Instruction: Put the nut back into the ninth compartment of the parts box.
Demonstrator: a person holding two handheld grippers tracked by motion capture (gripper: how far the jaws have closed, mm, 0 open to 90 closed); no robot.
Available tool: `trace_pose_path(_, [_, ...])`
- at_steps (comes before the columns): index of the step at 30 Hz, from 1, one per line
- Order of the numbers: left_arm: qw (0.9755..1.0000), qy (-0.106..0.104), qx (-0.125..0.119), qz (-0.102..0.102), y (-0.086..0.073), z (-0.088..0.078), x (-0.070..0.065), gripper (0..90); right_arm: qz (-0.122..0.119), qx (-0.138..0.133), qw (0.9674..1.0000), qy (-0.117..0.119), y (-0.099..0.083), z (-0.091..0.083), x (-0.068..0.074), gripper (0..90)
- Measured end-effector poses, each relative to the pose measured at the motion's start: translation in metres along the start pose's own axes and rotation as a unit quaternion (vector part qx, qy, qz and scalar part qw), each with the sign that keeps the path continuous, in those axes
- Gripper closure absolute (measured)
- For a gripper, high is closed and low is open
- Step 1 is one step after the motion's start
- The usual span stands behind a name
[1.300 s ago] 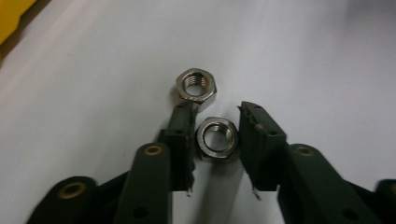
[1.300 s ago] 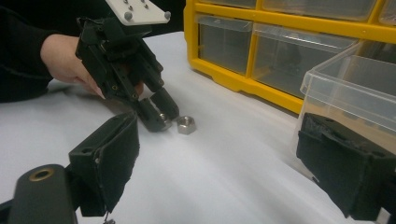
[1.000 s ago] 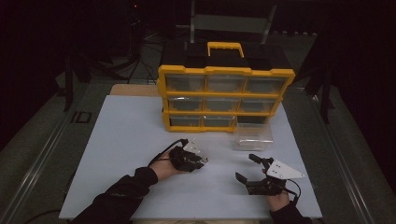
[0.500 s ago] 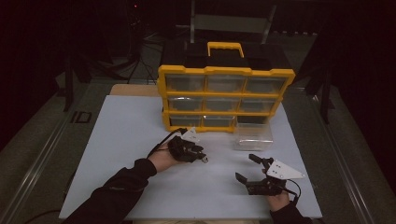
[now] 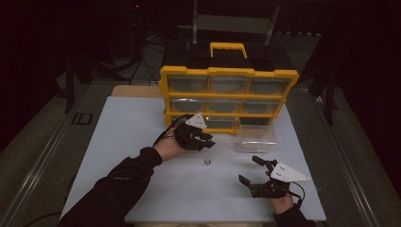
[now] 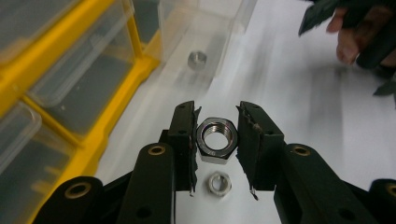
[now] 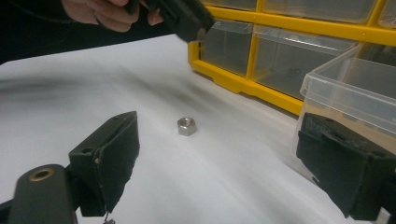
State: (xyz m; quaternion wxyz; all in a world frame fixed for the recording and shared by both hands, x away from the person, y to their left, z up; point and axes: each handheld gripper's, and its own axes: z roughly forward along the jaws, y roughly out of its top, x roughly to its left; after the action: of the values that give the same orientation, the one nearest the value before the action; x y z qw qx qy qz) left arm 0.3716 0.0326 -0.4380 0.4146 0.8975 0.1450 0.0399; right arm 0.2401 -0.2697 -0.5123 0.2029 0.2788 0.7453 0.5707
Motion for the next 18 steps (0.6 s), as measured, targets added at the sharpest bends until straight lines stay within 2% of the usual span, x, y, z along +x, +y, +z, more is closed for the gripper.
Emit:
trace_pose_path(11, [0.9997,-0.002,-0.024,-0.007,0.027,0.000,0.011,67.0,-0.004,-0.001,1.0000,-0.008,0.000,0.000,0.000,13.3])
trace_pose_path(18, [0.9995,0.000,-0.030,-0.003,0.043,0.003,0.013,67.0,-0.005,-0.001,1.0000,-0.008,0.000,0.000,0.000,13.3])
